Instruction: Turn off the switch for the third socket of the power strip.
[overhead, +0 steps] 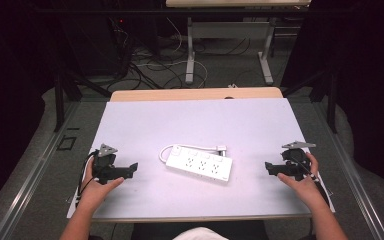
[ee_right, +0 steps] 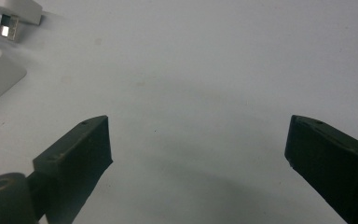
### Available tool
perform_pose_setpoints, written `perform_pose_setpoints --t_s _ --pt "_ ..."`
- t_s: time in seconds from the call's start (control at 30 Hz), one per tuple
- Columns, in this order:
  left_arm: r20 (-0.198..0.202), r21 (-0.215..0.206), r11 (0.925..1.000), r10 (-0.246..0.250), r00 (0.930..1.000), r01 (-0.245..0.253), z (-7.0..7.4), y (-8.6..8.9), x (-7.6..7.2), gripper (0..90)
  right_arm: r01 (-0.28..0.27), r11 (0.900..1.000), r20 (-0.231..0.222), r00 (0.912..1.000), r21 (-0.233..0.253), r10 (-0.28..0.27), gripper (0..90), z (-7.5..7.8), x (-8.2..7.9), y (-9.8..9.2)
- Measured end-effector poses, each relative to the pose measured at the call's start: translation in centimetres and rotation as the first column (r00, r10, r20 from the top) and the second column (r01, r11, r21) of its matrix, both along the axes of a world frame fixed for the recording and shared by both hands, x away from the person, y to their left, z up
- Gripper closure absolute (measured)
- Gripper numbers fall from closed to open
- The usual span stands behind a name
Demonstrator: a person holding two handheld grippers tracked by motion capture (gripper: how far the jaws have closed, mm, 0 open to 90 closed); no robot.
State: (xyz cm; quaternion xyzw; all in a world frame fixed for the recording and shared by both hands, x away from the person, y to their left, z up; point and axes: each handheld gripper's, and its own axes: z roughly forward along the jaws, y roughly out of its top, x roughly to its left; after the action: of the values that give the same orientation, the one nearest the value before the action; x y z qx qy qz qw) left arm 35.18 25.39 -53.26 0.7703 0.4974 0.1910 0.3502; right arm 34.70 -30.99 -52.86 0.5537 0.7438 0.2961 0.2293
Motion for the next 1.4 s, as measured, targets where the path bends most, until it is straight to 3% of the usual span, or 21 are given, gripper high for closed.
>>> perform_pose_setpoints --t_s 0.23,0.3,0.43,0.47,0.5,0.73,0.77,1.2,1.4 --pt "-0.005 -0.013 0.9999 0.003 1.0 -0.003 0.1 -0.5 -0.1 0.4 -0.037 0.999 0.013 0.9992 -0.02 0.037 9.9 0.2 -0.2 1.0" --pt "-0.012 0.001 0.9999 -0.013 0.9998 0.013 0.2 -0.5 -0.1 0.4 -0.049 0.999 0.01 0.9988 -0.023 0.049 12.2 0.2 -0.2 1.2" --pt "0.006 0.003 1.0 -0.006 1.0 0.006 0.0 -0.8 -0.2 0.4 -0.062 0.998 0.009 0.998 -0.024 0.062 15.4 0.5 -0.1 1.6" --pt "0.009 -0.014 0.9999 0.005 0.9999 -0.004 0.0 -1.0 -0.2 0.5 -0.067 0.997 0.013 0.9976 -0.022 0.067 15.5 0.6 -0.1 1.7" --pt "0.005 0.002 0.9999 -0.01 0.9999 0.01 0.0 -1.0 -0.2 0.7 -0.077 0.997 0.006 0.997 -0.019 0.077 15.7 0.7 0.0 1.8" --pt "-0.001 -0.007 0.9999 -0.011 0.9999 0.011 0.2 -1.0 -0.3 2.0 -0.091 0.996 -0.034 0.9953 -0.005 0.091 21.1 1.4 0.3 2.8" --pt "0.009 -0.013 0.9999 -0.006 0.9999 0.007 0.1 -1.0 -0.3 2.3 -0.1 0.995 -0.055 0.9935 -0.016 0.099 24.5 1.6 0.5 3.3" --pt "0.003 -0.019 0.9998 -0.008 1.0 0.009 0.2 -1.1 -0.3 3.0 -0.135 0.991 -0.078 0.9879 0.0 0.134 33.8 2.8 1.8 5.7" --pt "0.003 -0.022 0.9998 -0.004 1.0 0.004 0.1 -1.1 -0.4 3.2 -0.18 0.984 -0.091 0.9795 0.004 0.18 34.8 3.5 2.6 7.3"
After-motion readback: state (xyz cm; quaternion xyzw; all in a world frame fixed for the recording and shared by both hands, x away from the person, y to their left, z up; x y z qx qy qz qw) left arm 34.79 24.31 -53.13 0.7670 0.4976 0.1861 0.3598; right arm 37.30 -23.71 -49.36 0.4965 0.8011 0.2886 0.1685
